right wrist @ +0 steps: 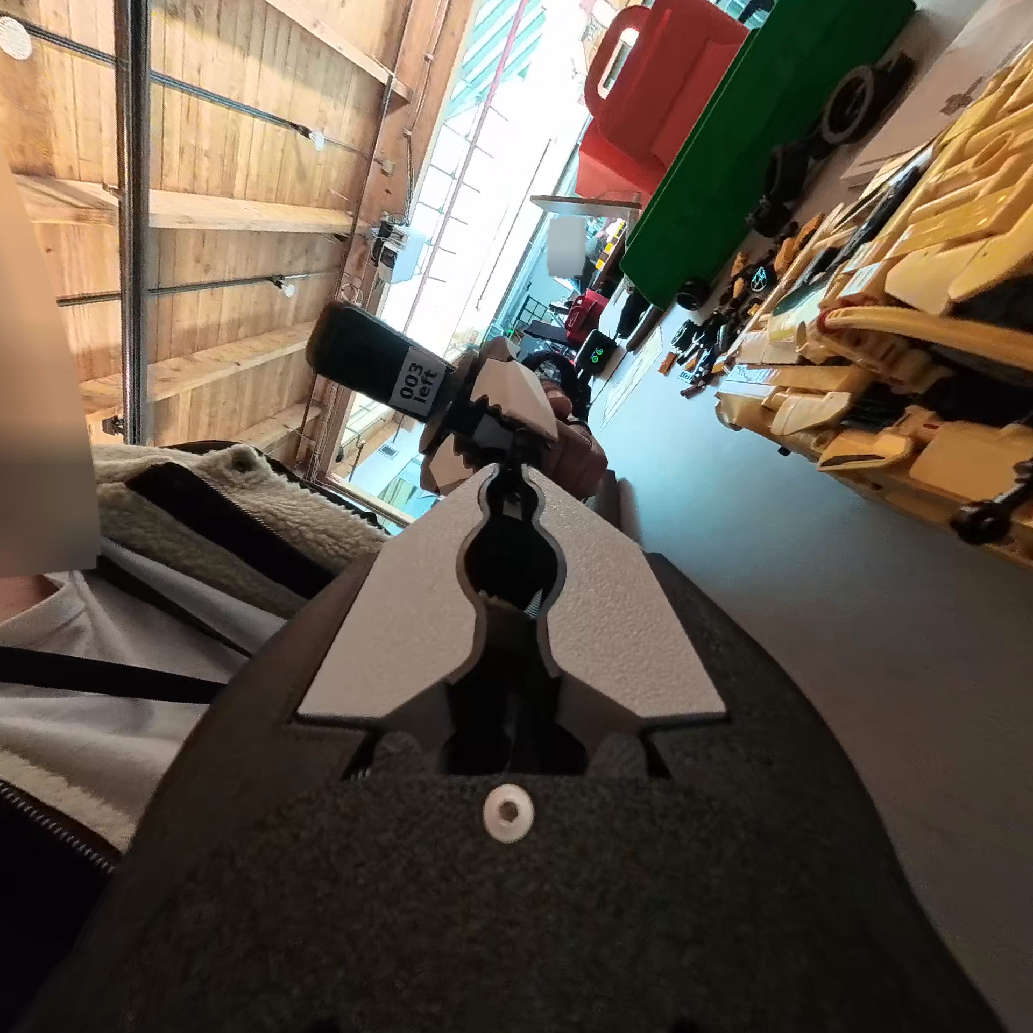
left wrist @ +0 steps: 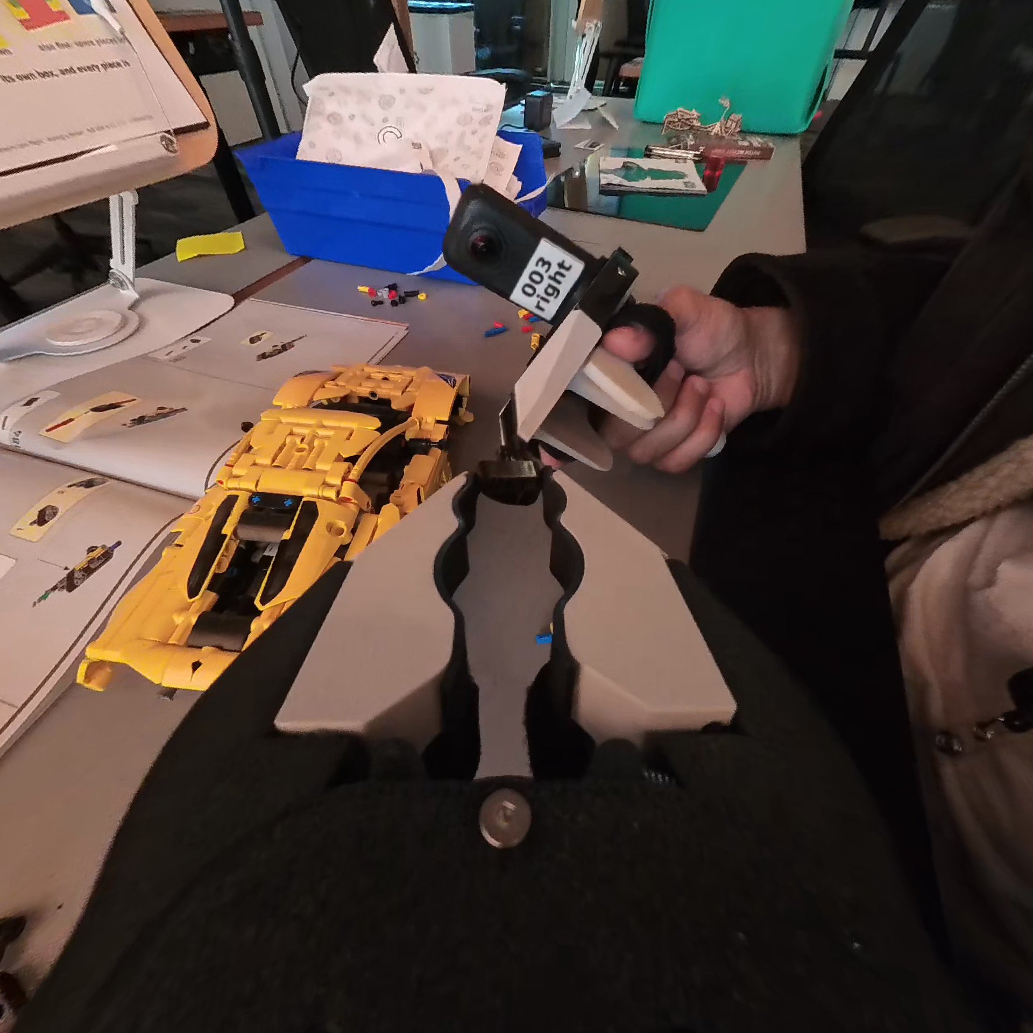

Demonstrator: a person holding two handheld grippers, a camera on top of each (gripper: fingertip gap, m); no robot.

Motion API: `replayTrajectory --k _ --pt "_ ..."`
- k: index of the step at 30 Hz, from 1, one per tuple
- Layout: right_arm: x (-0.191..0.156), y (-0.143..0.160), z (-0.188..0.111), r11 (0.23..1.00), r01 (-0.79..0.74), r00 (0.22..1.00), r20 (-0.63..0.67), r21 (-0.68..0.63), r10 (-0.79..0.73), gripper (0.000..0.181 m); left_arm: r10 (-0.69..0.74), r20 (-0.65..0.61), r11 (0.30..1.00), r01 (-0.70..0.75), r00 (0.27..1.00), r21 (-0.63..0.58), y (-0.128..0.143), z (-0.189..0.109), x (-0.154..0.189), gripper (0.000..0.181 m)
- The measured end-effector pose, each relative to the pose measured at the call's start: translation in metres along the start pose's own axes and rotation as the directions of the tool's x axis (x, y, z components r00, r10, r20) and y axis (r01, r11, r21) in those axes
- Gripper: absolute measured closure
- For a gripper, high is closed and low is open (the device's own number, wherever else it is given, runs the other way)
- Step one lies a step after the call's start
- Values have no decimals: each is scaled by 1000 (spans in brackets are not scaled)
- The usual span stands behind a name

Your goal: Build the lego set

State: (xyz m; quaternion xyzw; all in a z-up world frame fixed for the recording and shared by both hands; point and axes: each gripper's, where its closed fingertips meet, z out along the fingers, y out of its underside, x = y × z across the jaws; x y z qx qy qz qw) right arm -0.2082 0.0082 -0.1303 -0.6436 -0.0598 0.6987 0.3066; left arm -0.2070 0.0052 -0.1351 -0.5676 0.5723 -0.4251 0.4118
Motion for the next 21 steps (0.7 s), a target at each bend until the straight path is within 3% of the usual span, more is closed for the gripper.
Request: replayTrajectory --k 8,21 --pt "4 -8 -8 996 92 994 -56 19 -91 174 -110 -30 994 110 994 22 2 -4 -5 158" --pt "9 5 1 978 197 971 -128 -65 -204 172 -227 -74 974 228 971 10 5 -5 -5 158"
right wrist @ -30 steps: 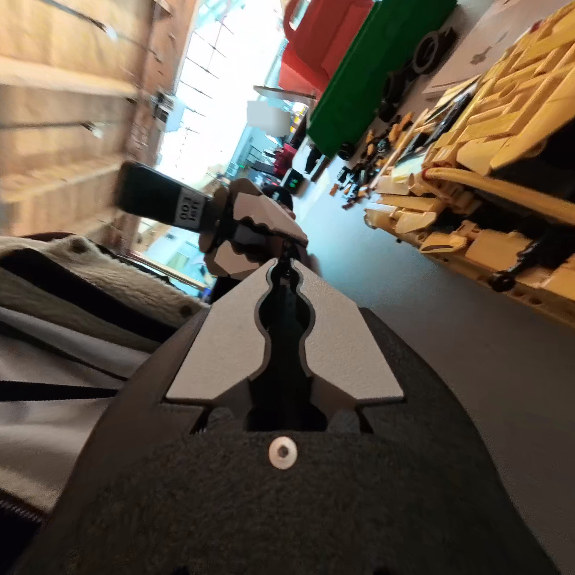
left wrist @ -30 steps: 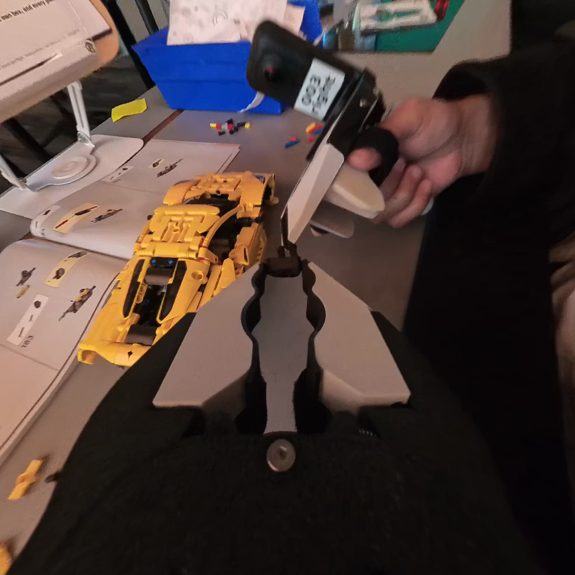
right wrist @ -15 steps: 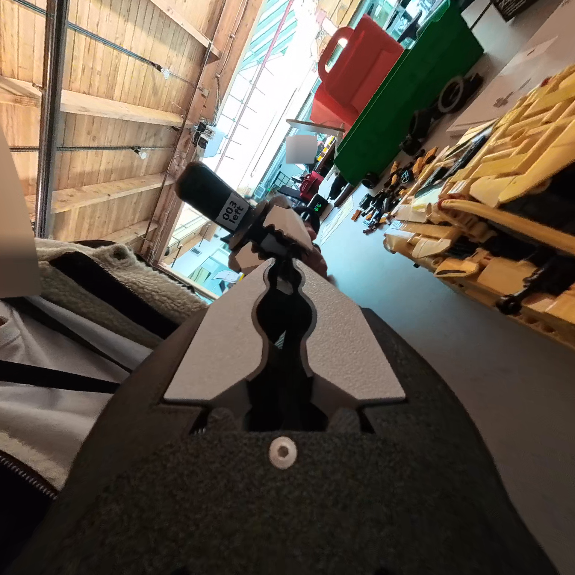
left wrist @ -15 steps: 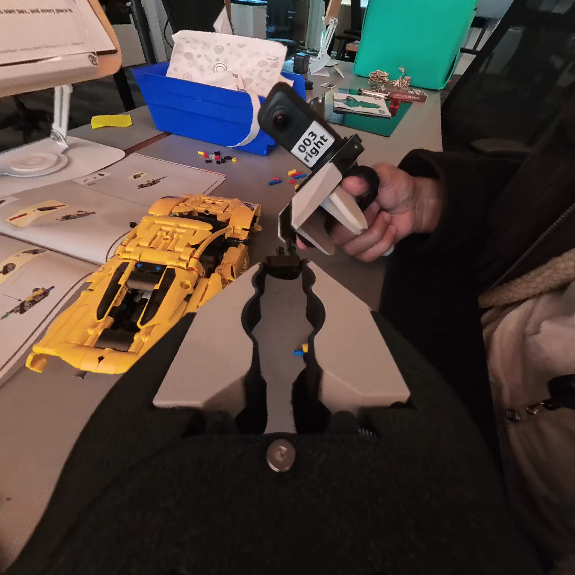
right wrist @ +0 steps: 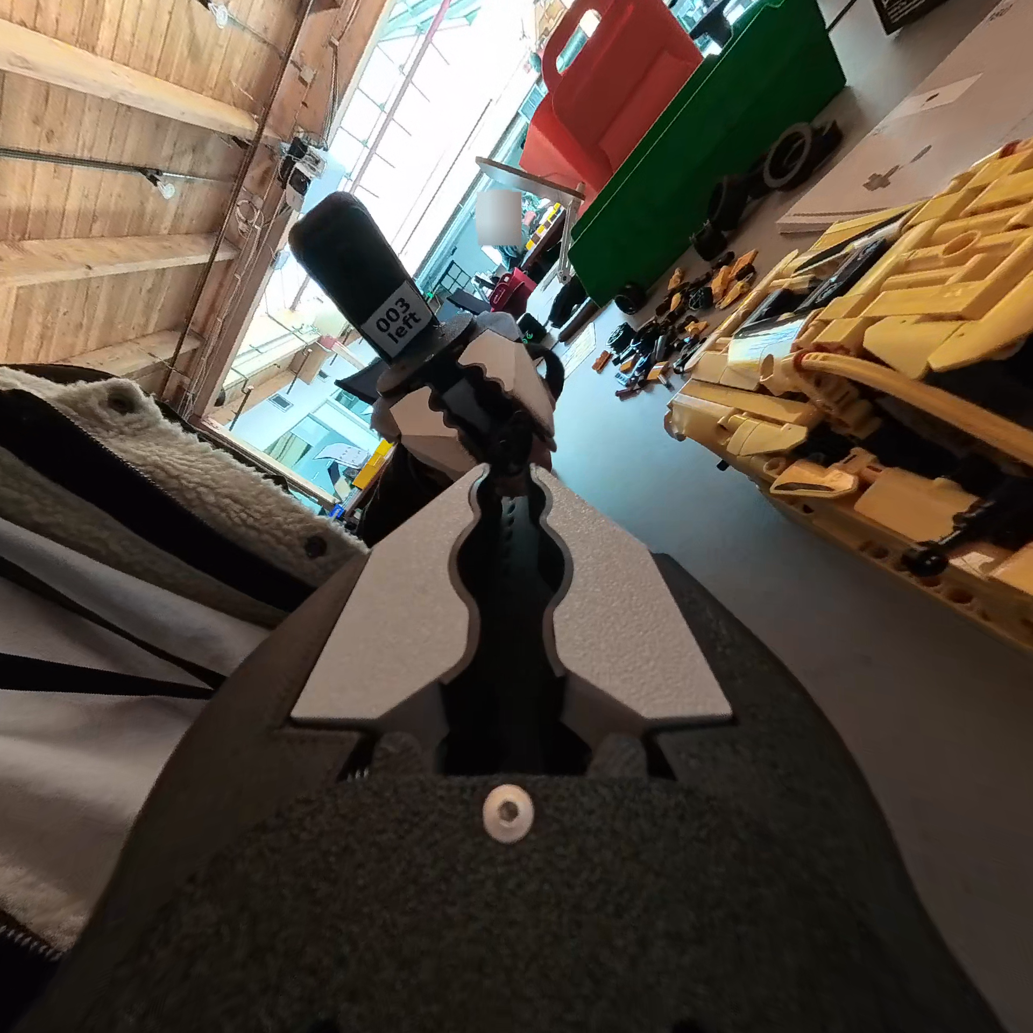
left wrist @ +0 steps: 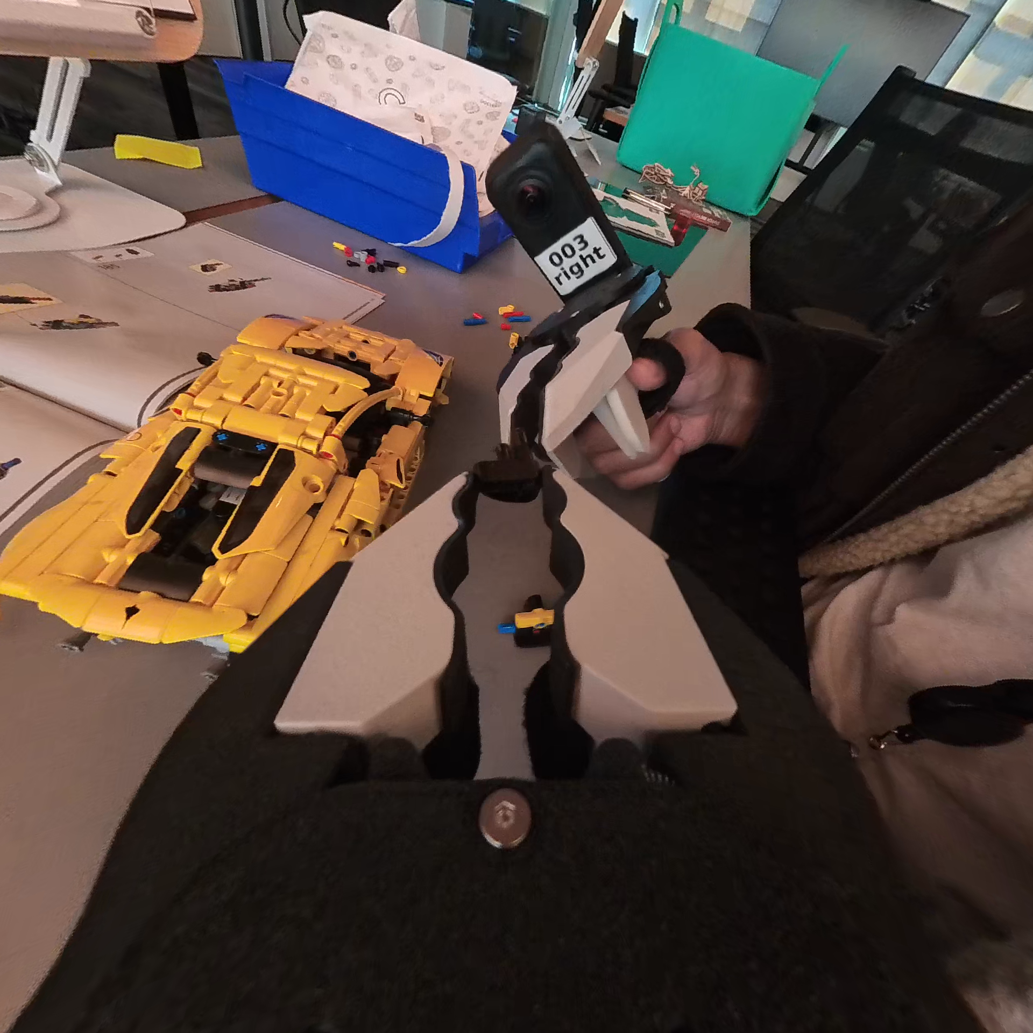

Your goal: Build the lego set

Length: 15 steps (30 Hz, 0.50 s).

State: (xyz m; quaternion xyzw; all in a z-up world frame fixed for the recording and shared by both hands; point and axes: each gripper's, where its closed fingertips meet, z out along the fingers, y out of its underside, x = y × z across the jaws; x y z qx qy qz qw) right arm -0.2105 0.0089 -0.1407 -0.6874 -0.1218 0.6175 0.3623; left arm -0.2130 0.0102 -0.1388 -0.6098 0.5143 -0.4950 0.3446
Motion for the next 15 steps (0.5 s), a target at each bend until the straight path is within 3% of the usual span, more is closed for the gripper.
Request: replayTrajectory --k 5,11,15 --pt "1 -2 0 987 159 984 -81 -13 -159 167 -45 -9 999 46 999 26 -4 -2 -2 158" --pt "0 -12 0 907 421 890 -198 14 -410 157 -77 32 997 76 997 20 -1 -3 -12 158" --pt "7 -9 0 853 519 816 -268 -55 -513 158 -165 48 986 163 985 40 -3 -5 -21 158"
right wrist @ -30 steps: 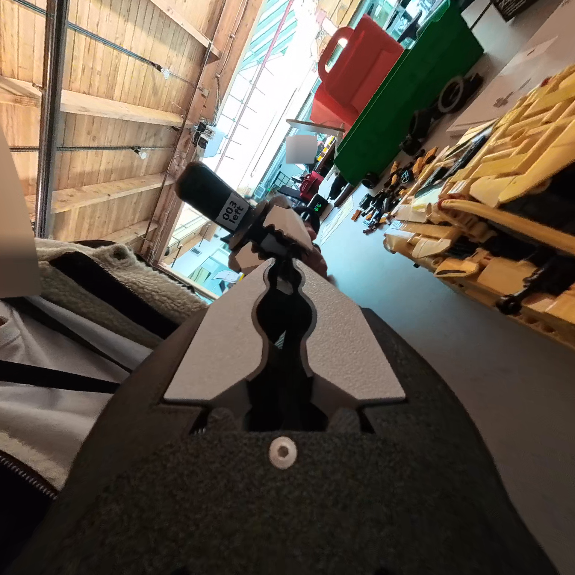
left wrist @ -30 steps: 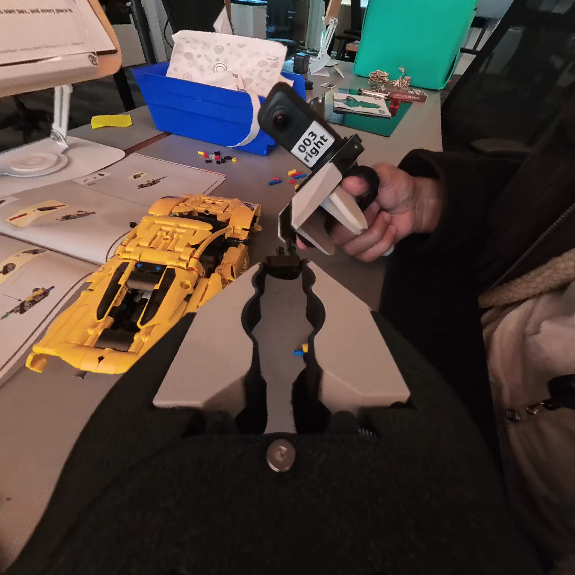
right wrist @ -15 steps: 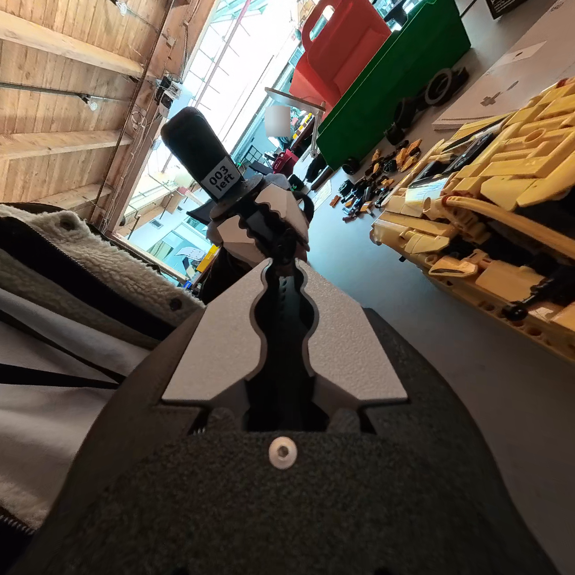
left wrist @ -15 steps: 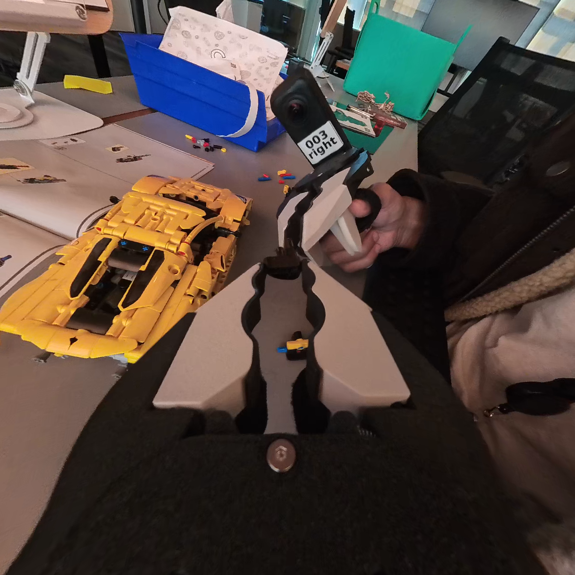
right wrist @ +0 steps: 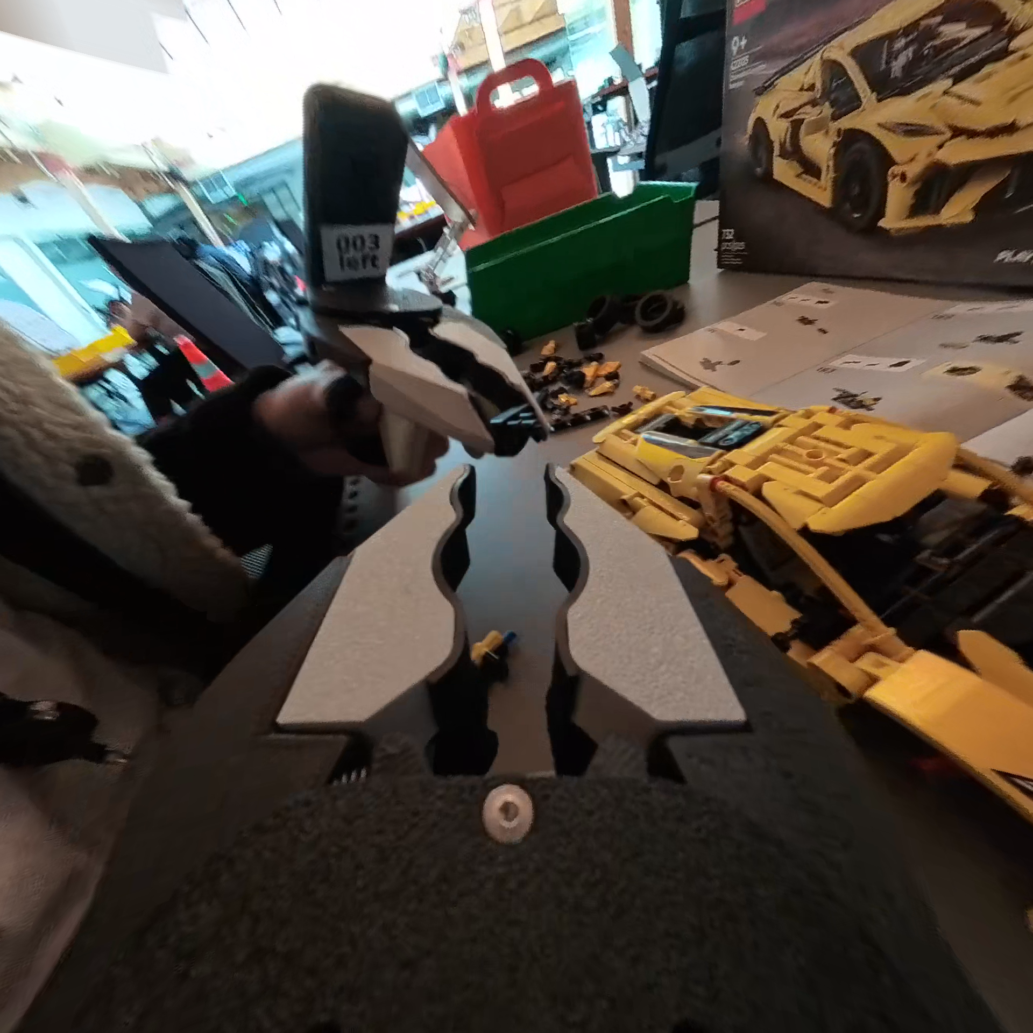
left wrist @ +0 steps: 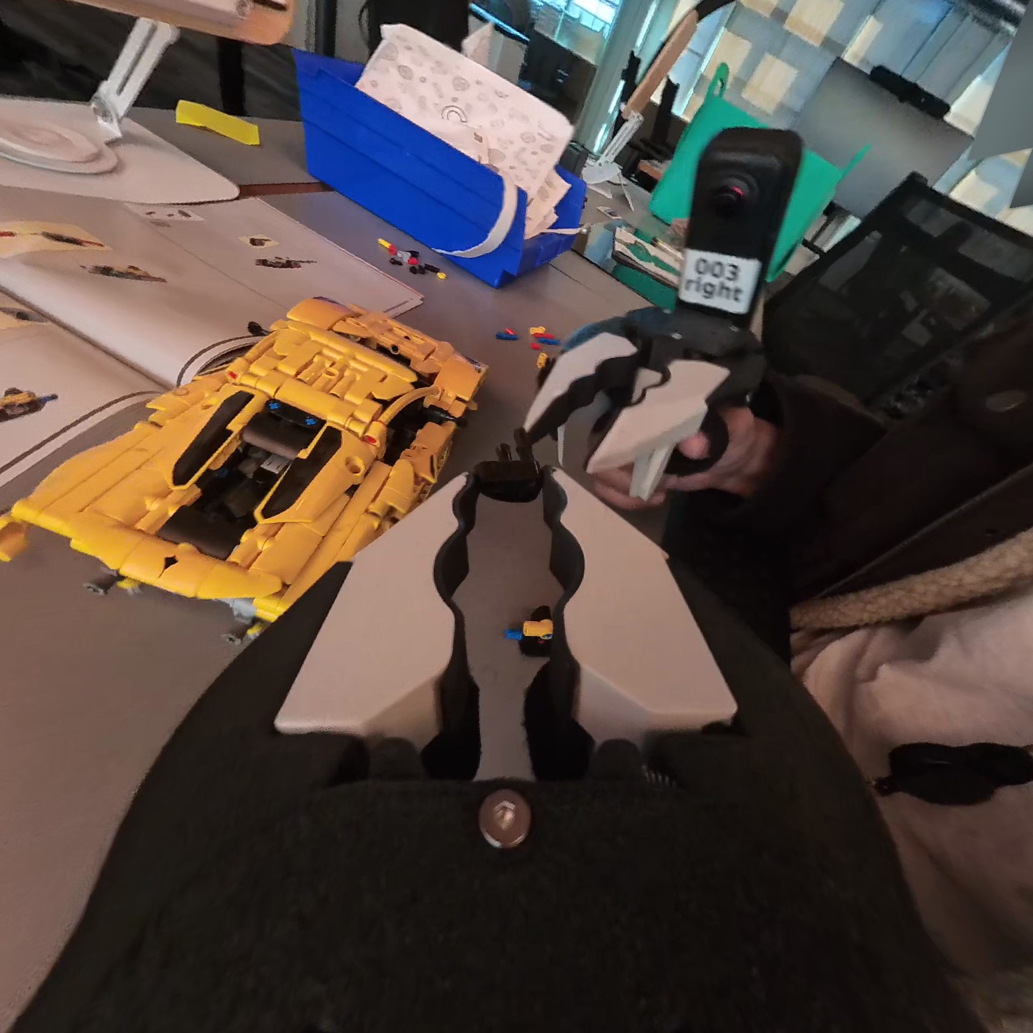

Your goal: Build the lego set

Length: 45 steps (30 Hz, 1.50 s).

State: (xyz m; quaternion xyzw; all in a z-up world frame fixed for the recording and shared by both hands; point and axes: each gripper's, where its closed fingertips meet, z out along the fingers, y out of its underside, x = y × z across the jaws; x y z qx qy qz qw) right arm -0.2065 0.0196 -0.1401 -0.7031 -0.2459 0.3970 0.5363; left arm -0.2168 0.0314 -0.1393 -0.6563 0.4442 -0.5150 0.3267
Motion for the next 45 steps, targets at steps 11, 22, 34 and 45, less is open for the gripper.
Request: replayTrajectory --k 11,22,34,45 --pt "-3 -7 11 967 255 956 -152 8 -250 165 -385 -182 901 411 905 137 -17 8 5 158" --pt "5 -12 5 958 285 937 -216 19 -274 168 -443 -230 869 478 866 126 -14 14 10 158" --pt "-3 -9 4 940 341 926 -174 6 -335 172 -431 -255 890 455 866 41 -8 13 20 158" --pt "-21 -38 -11 892 -420 877 327 167 352 175 -193 -293 953 250 936 170 -17 -1 34 153"
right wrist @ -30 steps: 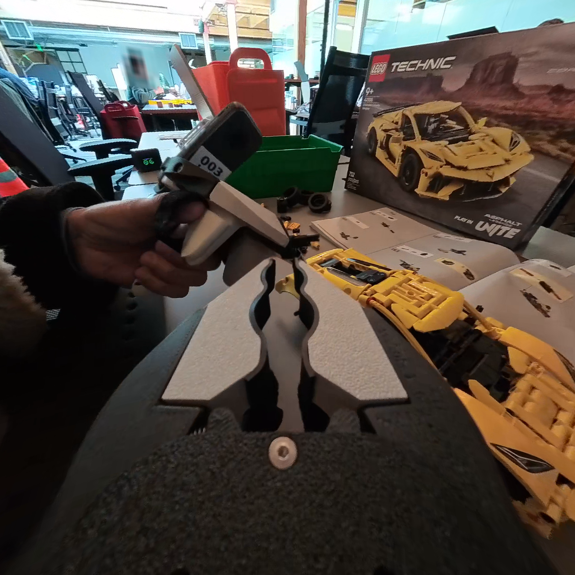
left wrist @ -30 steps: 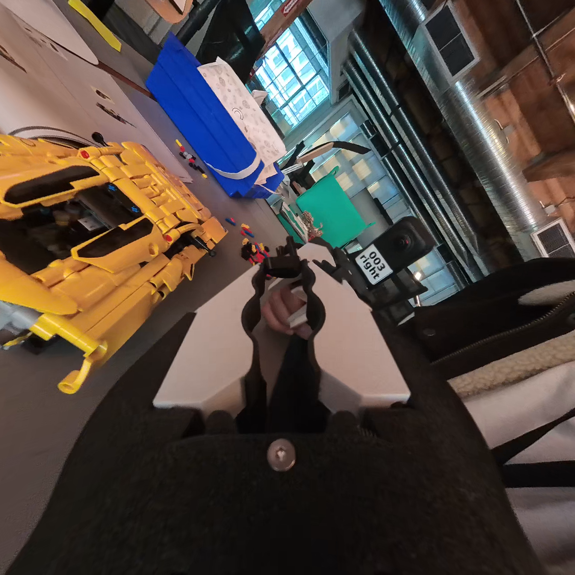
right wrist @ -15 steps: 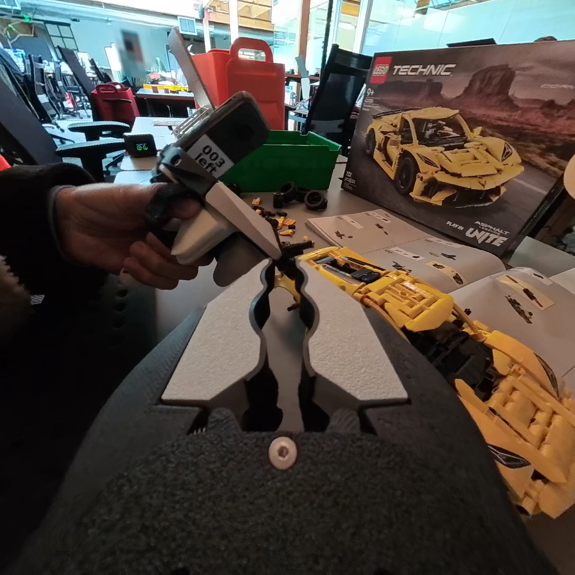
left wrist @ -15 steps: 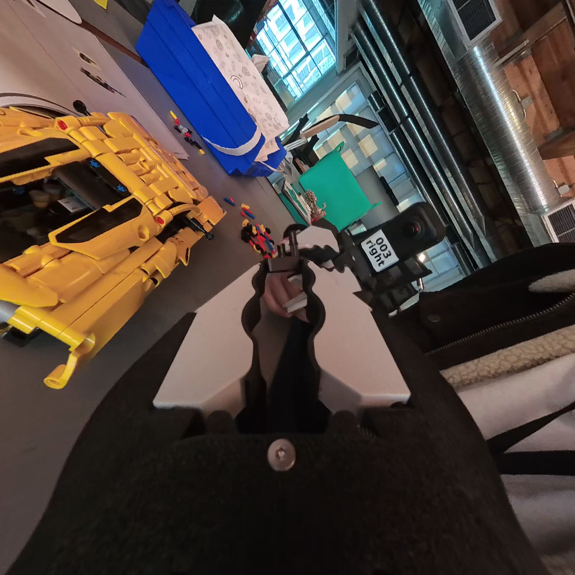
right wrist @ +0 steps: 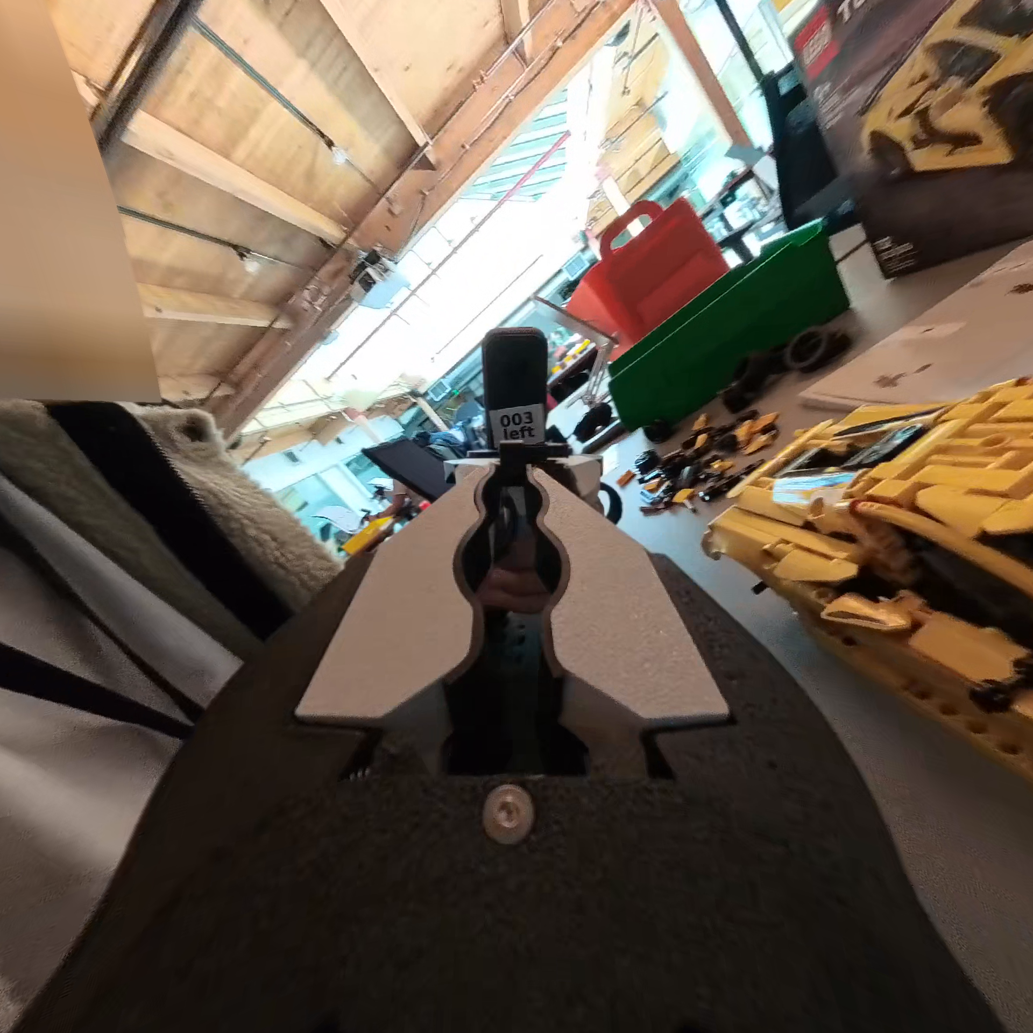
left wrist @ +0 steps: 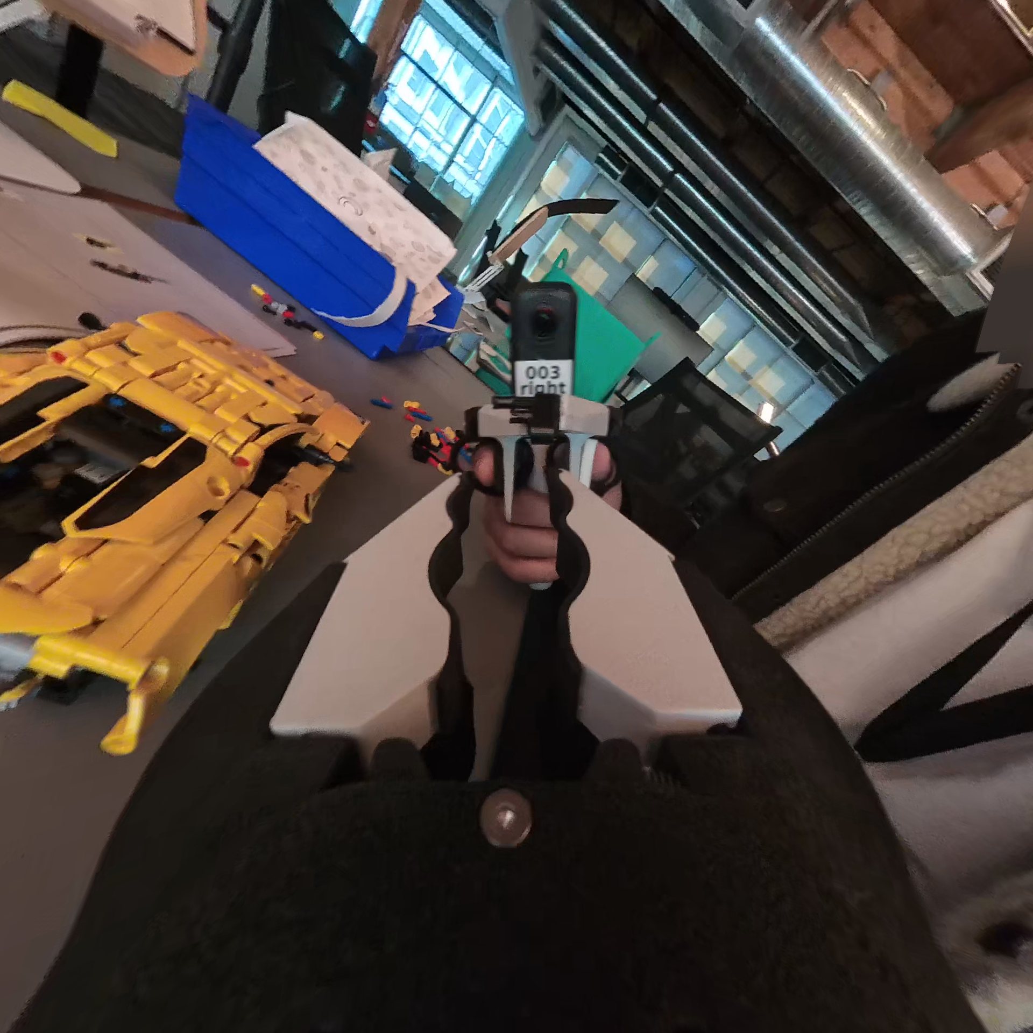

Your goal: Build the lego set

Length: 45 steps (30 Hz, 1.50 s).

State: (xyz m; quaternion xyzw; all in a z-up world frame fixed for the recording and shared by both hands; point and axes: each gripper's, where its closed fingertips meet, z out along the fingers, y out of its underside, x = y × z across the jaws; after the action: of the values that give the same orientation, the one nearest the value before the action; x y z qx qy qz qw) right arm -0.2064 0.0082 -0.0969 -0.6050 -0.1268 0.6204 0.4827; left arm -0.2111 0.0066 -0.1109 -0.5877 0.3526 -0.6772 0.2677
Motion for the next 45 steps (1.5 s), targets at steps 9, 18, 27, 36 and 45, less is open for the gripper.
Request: replayTrajectory --k 9,18,27,36,45 --pt "-2 13 5 997 -26 999 28 -68 28 175 46 -41 999 -46 998 17 -1 3 13 172" --pt "7 25 5 989 -6 1000 -12 -149 5 173 27 -2 999 -27 1000 -19 7 -5 6 173" --pt "47 102 -34 581 396 808 -31 -711 -589 155 425 253 833 -267 869 -485 65 -44 -45 174" --pt "62 129 -35 390 440 773 119 -809 -624 155 577 199 667 -316 792 -675 97 -39 -63 173" --pt "71 123 -34 419 404 777 63 -813 -627 162 565 189 687 -332 803 -646 96 -30 -64 174"
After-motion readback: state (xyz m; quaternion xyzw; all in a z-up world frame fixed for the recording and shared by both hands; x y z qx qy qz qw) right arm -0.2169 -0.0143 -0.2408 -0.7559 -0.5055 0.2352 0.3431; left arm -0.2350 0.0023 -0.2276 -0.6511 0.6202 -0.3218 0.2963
